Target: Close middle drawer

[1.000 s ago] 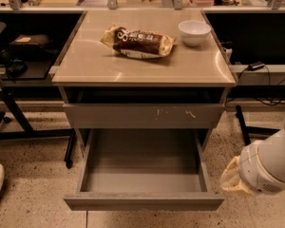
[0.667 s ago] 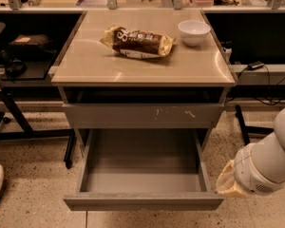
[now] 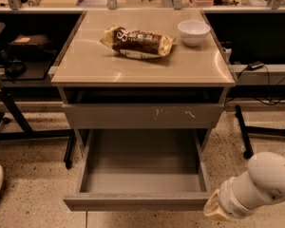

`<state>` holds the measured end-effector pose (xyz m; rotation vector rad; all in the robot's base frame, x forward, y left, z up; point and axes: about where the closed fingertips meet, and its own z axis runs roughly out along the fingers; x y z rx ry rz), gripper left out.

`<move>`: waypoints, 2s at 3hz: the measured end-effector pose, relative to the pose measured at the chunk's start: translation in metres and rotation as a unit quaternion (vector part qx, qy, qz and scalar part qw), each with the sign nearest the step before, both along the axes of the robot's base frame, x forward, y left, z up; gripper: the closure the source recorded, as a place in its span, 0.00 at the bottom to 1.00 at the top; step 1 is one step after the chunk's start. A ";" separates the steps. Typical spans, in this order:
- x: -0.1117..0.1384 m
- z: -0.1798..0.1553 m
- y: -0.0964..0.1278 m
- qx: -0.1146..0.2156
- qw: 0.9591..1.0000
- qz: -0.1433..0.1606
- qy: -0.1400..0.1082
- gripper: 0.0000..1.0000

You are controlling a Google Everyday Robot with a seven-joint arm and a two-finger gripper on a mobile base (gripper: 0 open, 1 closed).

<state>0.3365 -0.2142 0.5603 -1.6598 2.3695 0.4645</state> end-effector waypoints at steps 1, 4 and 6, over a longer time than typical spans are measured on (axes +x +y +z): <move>0.028 -0.056 -0.008 0.024 0.999 -0.014 -0.034 1.00; 0.057 -0.111 -0.003 0.063 0.995 -0.016 -0.071 1.00; 0.073 -0.131 0.020 0.087 0.989 -0.003 -0.119 1.00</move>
Offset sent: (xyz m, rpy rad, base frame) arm 0.0922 -0.0247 -0.1242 0.1269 -0.2242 -0.0406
